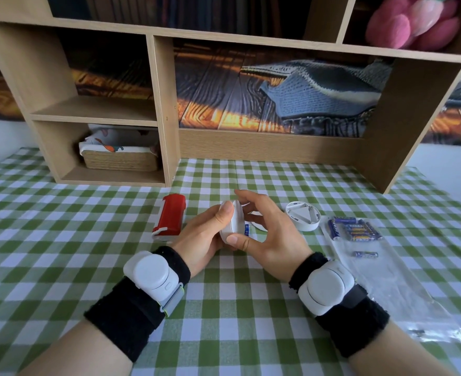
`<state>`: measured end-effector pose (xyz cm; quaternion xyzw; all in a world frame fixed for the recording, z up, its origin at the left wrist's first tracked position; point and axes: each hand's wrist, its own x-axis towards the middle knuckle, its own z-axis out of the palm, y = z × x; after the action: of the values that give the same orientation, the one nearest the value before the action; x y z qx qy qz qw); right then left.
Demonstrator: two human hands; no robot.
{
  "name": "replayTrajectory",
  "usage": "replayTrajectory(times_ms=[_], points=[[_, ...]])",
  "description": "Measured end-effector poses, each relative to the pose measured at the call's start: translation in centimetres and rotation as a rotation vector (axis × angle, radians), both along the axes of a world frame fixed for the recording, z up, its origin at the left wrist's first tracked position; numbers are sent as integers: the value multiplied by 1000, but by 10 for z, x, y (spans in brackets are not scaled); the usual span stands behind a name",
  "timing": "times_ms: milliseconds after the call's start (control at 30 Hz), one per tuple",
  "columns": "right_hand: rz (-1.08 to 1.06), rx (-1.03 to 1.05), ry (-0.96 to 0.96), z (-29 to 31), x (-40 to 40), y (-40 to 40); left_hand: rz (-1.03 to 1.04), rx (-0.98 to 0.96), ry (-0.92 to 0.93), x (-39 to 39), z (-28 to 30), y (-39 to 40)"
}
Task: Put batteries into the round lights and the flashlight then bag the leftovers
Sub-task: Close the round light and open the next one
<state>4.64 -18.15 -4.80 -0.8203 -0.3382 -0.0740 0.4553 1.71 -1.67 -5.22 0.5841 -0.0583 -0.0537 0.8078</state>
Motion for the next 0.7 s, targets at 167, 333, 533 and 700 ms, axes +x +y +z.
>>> replayTrajectory(times_ms=[167,333,533,700], points=[[52,-24,-13,4,-1,-5,37,26,-5,-2,2,-2],[-66,61,67,18,5,-27,129,-48,30,0,7,-1],[-209,-356,49,27,11,-53,237,-231,61,0,14,5],[-205,-611,113,27,11,-56,236,-215,60,0,14,5]])
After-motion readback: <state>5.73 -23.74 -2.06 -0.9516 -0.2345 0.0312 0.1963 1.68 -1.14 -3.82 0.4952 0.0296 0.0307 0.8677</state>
